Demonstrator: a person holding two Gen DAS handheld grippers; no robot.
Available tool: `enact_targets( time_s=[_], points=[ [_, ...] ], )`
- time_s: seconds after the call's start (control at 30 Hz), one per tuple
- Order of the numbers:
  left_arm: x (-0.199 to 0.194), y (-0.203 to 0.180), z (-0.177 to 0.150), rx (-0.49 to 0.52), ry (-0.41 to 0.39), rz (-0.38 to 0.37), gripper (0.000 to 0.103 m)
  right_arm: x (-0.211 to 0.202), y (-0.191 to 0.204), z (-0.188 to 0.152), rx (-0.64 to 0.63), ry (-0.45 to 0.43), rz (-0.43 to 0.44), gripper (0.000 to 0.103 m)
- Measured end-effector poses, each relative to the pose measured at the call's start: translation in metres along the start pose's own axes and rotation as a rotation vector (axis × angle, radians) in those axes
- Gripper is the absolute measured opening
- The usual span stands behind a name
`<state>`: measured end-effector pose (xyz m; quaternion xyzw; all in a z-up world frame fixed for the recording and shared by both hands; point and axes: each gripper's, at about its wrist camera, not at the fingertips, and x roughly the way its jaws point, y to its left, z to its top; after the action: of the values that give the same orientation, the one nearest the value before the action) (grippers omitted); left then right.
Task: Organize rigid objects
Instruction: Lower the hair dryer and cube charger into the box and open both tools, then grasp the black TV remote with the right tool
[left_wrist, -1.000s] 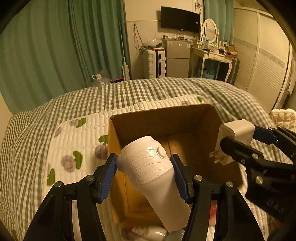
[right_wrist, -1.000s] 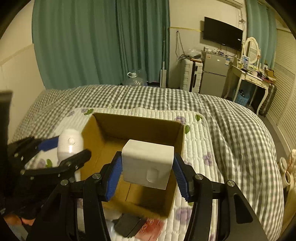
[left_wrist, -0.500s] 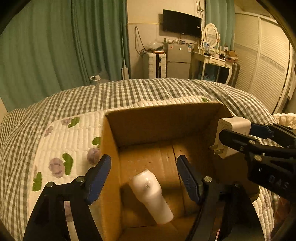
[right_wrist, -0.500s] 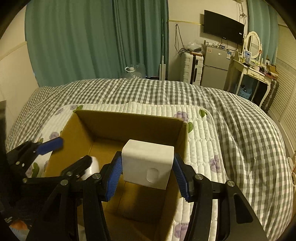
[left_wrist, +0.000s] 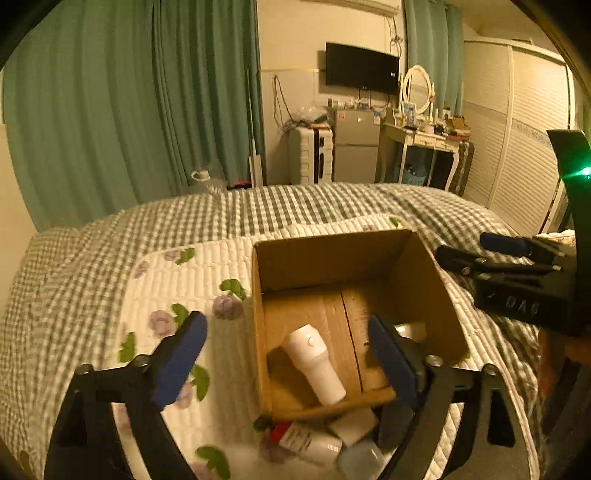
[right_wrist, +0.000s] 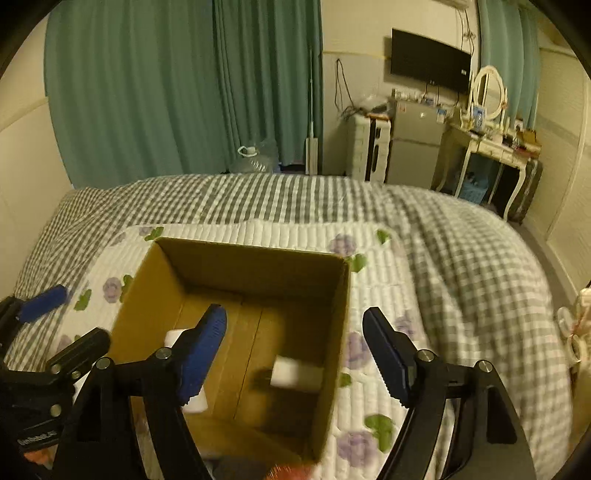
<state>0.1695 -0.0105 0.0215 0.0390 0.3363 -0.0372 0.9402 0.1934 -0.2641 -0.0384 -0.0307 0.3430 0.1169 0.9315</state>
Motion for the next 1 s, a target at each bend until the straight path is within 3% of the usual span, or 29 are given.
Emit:
enact_targets(
  time_s=[0.1, 0.27, 0.47, 0.7, 1.0],
  points=[
    [-0.03, 0.0, -0.009, 0.009, -0.011, 0.016, 0.102, -0.038, 0.002, -0.002, -0.025, -0.023, -0.037, 0.077],
    [-0.068, 0.003, -0.038, 0.017, -0.01, 0.036, 0.103, -0.093, 0.011, -0.023, -0.026, -0.033, -0.037, 0.078],
    [-0.086, 0.01, -0.081, -0.036, 0.032, 0.039, 0.103, -0.124, 0.033, -0.071, -0.051, -0.004, -0.006, 0.078],
    [-0.083, 0.022, -0.12, -0.064, 0.054, 0.081, 0.103, -0.124, 0.061, -0.127, -0.076, 0.052, 0.022, 0.078],
    [-0.057, 0.026, -0.172, -0.098, 0.106, 0.091, 0.103, -0.061, 0.093, -0.185, -0.199, 0.2, 0.067, 0.078]
  ],
)
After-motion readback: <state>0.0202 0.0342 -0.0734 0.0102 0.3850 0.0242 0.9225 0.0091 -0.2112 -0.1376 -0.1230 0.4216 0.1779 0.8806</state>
